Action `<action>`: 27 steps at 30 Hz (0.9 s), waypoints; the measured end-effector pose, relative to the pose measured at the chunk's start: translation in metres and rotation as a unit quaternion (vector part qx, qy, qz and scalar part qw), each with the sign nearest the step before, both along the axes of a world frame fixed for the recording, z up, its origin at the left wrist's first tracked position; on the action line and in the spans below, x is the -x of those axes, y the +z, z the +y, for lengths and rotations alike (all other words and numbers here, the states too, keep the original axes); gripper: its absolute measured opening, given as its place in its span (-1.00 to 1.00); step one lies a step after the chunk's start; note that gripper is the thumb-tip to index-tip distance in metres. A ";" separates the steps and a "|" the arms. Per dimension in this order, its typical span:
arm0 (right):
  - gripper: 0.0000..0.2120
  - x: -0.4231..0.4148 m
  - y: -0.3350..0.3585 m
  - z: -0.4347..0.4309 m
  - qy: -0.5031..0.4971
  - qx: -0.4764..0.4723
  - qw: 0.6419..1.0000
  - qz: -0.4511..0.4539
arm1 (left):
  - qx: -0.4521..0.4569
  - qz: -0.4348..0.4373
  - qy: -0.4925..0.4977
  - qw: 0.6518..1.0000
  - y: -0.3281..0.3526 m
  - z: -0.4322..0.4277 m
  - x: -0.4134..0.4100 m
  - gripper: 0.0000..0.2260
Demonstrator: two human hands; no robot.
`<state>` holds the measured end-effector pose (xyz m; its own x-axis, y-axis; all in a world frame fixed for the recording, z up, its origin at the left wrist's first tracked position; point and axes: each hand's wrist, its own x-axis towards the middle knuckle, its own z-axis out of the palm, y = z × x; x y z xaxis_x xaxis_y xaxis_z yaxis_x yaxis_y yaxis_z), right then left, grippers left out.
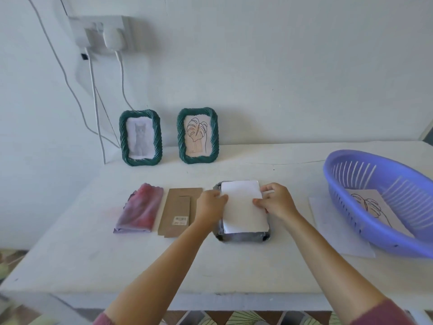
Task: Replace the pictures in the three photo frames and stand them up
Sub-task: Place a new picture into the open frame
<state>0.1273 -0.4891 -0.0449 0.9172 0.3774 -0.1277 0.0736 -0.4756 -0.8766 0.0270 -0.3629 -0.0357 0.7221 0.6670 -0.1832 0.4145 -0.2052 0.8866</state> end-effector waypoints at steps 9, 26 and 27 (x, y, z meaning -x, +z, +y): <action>-0.70 -0.003 -0.012 0.008 0.054 0.107 0.985 -0.125 | -0.142 0.074 -0.038 0.986 -0.008 0.014 0.007 -0.64; -0.72 -0.012 -0.021 -0.002 0.101 0.143 0.968 -0.177 | -0.139 0.106 -0.070 0.982 -0.014 0.015 -0.001 -0.58; -0.71 -0.014 -0.021 -0.004 0.093 0.145 0.969 -0.177 | -0.138 0.106 -0.071 0.982 -0.015 0.016 -0.001 -0.57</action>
